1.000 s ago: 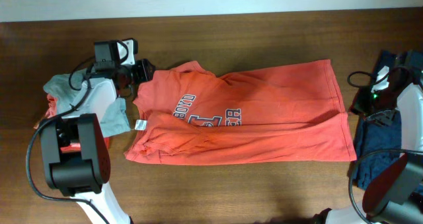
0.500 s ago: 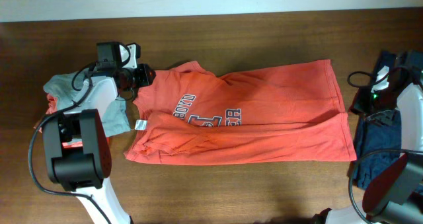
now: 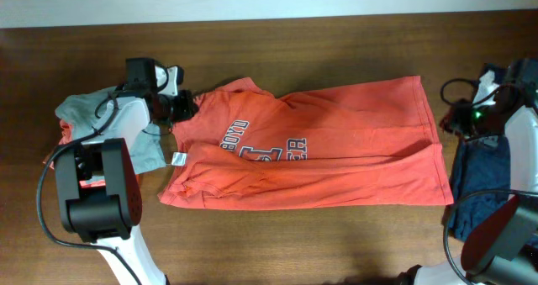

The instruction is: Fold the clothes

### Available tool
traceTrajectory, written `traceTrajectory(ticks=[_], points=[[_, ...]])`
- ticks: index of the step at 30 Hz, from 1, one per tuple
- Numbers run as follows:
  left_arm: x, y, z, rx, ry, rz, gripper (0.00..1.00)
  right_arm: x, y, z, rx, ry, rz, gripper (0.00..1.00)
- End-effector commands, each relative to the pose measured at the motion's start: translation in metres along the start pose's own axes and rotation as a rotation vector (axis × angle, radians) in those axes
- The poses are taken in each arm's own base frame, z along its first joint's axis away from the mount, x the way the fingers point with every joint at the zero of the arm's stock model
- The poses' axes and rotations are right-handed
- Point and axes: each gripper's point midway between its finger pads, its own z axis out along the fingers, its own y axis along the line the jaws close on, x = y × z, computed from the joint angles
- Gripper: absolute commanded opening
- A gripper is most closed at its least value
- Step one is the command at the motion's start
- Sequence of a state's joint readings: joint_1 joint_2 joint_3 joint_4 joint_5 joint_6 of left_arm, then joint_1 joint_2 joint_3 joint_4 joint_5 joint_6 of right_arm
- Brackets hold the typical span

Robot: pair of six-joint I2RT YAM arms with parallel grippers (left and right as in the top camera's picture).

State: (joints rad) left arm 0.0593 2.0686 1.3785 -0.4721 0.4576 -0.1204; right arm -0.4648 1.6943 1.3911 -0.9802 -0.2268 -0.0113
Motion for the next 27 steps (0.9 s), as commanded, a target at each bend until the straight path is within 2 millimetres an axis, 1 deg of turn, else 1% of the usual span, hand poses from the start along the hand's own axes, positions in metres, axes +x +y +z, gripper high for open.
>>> traceTrajectory(ticks=[1,3,5,7,8,9,14,19,24,27], points=[[0.011,0.0,-0.006,-0.016,0.05,-0.023,0.03,-0.024,0.024,0.003,-0.089,-0.085,-0.115,0.57],[0.017,0.001,-0.006,-0.022,0.075,-0.027,0.03,-0.036,0.029,0.01,-0.093,-0.123,-0.146,0.59],[0.018,0.001,-0.006,-0.022,0.079,-0.022,0.02,-0.048,0.033,0.018,-0.096,-0.158,-0.165,0.63],[0.017,0.001,-0.006,-0.021,0.073,-0.02,0.02,-0.058,0.037,0.027,-0.101,-0.185,-0.178,0.64],[0.016,0.001,-0.006,-0.021,0.071,-0.019,0.02,-0.063,0.038,0.034,-0.103,-0.196,-0.185,0.65],[0.015,0.001,-0.006,-0.02,0.065,-0.016,0.02,-0.069,0.041,0.046,-0.107,-0.206,-0.196,0.67],[0.01,0.001,-0.006,-0.018,0.045,-0.006,0.02,-0.081,0.045,0.087,-0.117,-0.22,-0.222,0.68],[0.01,0.001,-0.006,-0.018,0.045,-0.006,0.02,-0.095,0.045,0.127,-0.124,-0.263,-0.241,0.68],[0.01,0.001,-0.006,-0.018,0.045,-0.006,0.02,-0.109,0.041,0.155,-0.134,-0.314,-0.198,0.69],[0.01,0.001,-0.006,-0.018,0.045,-0.006,0.03,-0.115,0.047,0.166,-0.165,-0.345,-0.21,0.69]])
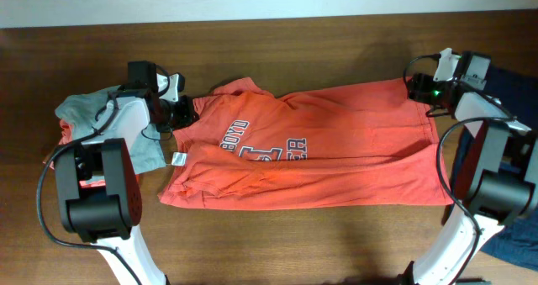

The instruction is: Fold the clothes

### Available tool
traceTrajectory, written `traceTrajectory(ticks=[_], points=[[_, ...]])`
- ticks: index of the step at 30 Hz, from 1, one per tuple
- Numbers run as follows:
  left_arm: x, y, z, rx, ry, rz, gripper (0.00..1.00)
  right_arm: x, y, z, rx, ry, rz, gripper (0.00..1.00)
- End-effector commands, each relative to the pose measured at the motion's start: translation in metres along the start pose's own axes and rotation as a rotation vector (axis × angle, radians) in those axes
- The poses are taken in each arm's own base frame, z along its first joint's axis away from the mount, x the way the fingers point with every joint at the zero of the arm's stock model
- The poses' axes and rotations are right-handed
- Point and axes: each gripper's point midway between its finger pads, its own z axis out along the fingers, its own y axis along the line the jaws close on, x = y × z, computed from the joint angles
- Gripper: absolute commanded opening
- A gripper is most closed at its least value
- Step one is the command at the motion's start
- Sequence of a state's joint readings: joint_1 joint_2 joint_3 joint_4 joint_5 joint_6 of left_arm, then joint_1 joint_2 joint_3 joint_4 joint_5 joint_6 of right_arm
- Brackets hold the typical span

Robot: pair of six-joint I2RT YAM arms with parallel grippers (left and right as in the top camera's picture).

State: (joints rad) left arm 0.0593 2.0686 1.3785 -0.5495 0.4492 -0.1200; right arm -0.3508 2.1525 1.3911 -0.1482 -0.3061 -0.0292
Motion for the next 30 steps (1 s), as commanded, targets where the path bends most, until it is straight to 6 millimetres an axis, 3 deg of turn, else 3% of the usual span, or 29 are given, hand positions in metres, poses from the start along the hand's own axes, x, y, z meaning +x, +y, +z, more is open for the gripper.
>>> traceTrajectory(ticks=[1,8,13,19,22,26,30], points=[[-0.007,-0.003,-0.006,-0.002,-0.023,0.027,0.03,-0.003,0.009,0.014,-0.045,-0.024,0.005,0.7],[-0.007,-0.003,-0.006,-0.002,-0.022,0.026,0.03,-0.009,0.023,0.031,-0.058,-0.077,-0.037,0.71],[-0.006,-0.003,-0.006,-0.002,-0.019,0.025,0.03,-0.011,0.017,0.033,-0.025,-0.092,-0.026,0.66],[-0.006,-0.003,-0.006,-0.002,-0.019,0.025,0.03,-0.012,0.01,0.033,0.007,-0.093,-0.019,0.44],[-0.006,-0.003,-0.006,-0.002,-0.019,0.024,0.03,-0.012,0.002,0.033,0.053,-0.095,0.015,0.12],[-0.011,-0.004,-0.01,-0.001,-0.038,0.031,0.02,-0.014,-0.006,0.028,0.079,-0.093,0.041,0.08],[-0.025,-0.011,-0.028,0.004,-0.096,0.053,0.02,-0.018,-0.014,0.013,0.094,-0.066,0.065,0.07]])
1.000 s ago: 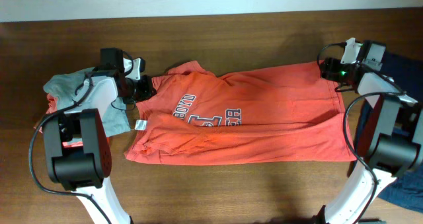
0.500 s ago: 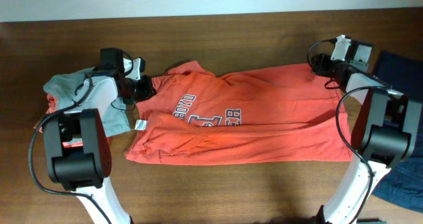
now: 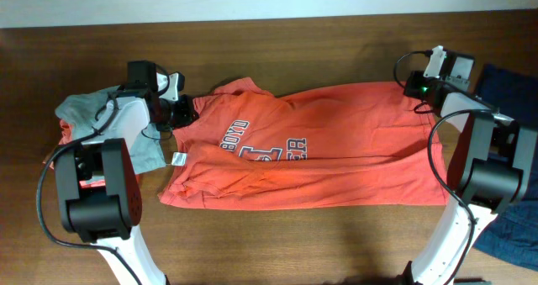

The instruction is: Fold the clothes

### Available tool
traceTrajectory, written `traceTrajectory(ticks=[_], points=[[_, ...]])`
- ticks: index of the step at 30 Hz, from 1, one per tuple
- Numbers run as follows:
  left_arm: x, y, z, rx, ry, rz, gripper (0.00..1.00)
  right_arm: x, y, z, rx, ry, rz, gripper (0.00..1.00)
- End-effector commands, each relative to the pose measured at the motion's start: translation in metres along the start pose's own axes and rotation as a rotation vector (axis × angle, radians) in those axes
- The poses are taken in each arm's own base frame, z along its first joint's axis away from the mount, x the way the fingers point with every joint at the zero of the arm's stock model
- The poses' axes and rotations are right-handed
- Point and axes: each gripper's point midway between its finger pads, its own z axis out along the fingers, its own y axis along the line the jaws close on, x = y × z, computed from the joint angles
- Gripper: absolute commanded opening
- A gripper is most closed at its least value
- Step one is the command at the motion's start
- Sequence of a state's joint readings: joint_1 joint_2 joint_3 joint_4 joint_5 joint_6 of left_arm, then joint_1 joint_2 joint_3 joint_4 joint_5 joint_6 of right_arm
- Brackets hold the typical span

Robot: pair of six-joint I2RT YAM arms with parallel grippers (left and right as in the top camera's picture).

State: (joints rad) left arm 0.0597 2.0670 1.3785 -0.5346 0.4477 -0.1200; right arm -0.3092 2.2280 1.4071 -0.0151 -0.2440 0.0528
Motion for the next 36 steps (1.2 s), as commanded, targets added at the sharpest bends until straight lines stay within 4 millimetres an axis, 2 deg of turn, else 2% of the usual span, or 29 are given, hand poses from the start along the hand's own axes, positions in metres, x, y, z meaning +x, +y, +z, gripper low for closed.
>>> traceTrajectory(ticks=[1,3,4,7,12,18,22,26,32,36], points=[[-0.025,-0.015,-0.034,0.006,-0.097,0.054,0.03,-0.013,-0.021,-0.019,0.065,0.005,0.04,0.08],[-0.03,-0.021,-0.046,0.01,-0.125,0.068,0.03,-0.016,-0.025,-0.03,0.074,0.021,0.053,0.08],[-0.033,-0.027,-0.057,0.013,-0.147,0.078,0.02,-0.018,-0.027,-0.042,0.081,0.042,0.066,0.08],[-0.032,-0.034,-0.072,0.014,-0.156,0.082,0.03,-0.018,-0.03,-0.063,0.092,0.084,0.089,0.04],[-0.014,-0.04,-0.087,0.008,-0.104,0.057,0.02,-0.011,-0.029,-0.095,0.105,0.15,0.118,0.06],[0.011,-0.037,-0.09,-0.006,-0.011,0.012,0.01,0.001,-0.027,-0.131,0.119,0.225,0.151,0.1],[0.026,-0.017,-0.094,-0.113,0.041,-0.023,0.0,0.016,-0.033,-0.146,0.135,0.291,0.187,0.1],[0.03,0.004,-0.106,-0.185,0.047,-0.064,0.0,0.04,-0.045,-0.159,0.171,0.386,0.235,0.1],[0.041,0.004,-0.112,-0.143,0.088,-0.108,0.0,0.064,-0.05,-0.173,0.189,0.486,0.281,0.09],[0.061,0.003,-0.114,-0.147,0.164,-0.127,0.0,0.076,-0.05,-0.18,0.207,0.545,0.287,0.1]])
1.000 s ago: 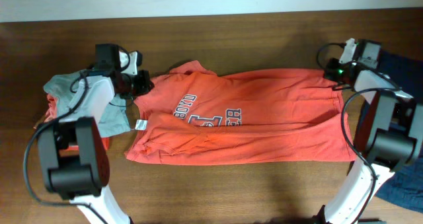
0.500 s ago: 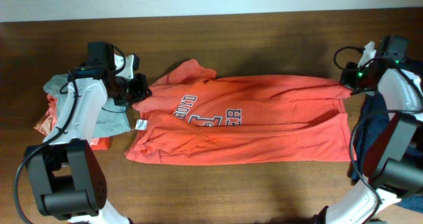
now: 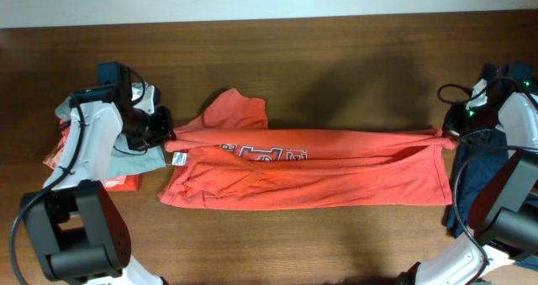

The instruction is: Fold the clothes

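Observation:
An orange T-shirt (image 3: 311, 180) with dark lettering lies across the table in the overhead view. Its far edge is pulled taut in a straight line over its middle, so the lettering (image 3: 262, 155) shows only in part. A sleeve flap (image 3: 239, 110) sticks up at the far left. My left gripper (image 3: 166, 134) is shut on the left end of that taut edge. At the right end, by the hem corner, my right gripper (image 3: 446, 134) is shut on the cloth.
A grey garment (image 3: 141, 159) lies at the left over something red (image 3: 57, 157), under my left arm. A dark blue garment (image 3: 472, 188) lies at the right edge, beside the shirt's hem. A white tag (image 3: 178, 158) shows at the shirt's left.
Both grippers have moved toward the near side with the shirt's far edge in them. That edge now lies stretched straight over the shirt's middle, covering half of the lettering.
At first my left gripper was at the shirt's far-left shoulder and my right arm was off to the right by the blue garment. Then the right gripper stood at the shirt's far-right corner. Now both hold the far edge, drawn nearer and taut.

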### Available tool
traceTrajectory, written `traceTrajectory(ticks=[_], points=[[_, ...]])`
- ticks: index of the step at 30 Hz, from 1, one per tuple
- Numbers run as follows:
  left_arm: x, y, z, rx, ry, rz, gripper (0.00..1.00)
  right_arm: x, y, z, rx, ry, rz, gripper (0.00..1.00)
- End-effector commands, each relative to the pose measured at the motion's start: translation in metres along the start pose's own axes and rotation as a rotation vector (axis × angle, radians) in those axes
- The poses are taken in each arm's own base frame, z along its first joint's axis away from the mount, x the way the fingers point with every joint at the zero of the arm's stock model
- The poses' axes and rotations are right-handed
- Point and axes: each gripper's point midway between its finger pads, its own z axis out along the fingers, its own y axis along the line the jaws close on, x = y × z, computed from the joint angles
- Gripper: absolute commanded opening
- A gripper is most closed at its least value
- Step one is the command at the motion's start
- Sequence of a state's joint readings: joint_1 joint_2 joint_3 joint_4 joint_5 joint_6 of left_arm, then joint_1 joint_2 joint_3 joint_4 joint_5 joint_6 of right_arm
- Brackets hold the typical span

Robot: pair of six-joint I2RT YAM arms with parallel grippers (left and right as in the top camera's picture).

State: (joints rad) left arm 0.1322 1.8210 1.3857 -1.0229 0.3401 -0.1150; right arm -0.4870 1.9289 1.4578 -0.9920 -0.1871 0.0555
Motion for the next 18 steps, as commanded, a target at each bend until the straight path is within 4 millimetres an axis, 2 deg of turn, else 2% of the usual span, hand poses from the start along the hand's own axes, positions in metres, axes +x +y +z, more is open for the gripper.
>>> traceTrajectory(ticks=[1,11,18], points=[[0.008,-0.001,-0.014,-0.005,0.007,0.024,0.0,-0.003,-0.008,-0.013,0.05,-0.021,0.006,0.1],[0.056,-0.002,-0.019,0.013,0.201,0.048,0.0,0.01,-0.012,-0.014,0.075,0.029,0.014,0.1],[0.064,0.002,-0.021,-0.01,0.235,0.056,0.0,0.026,-0.025,-0.016,0.149,0.094,0.018,0.1]])
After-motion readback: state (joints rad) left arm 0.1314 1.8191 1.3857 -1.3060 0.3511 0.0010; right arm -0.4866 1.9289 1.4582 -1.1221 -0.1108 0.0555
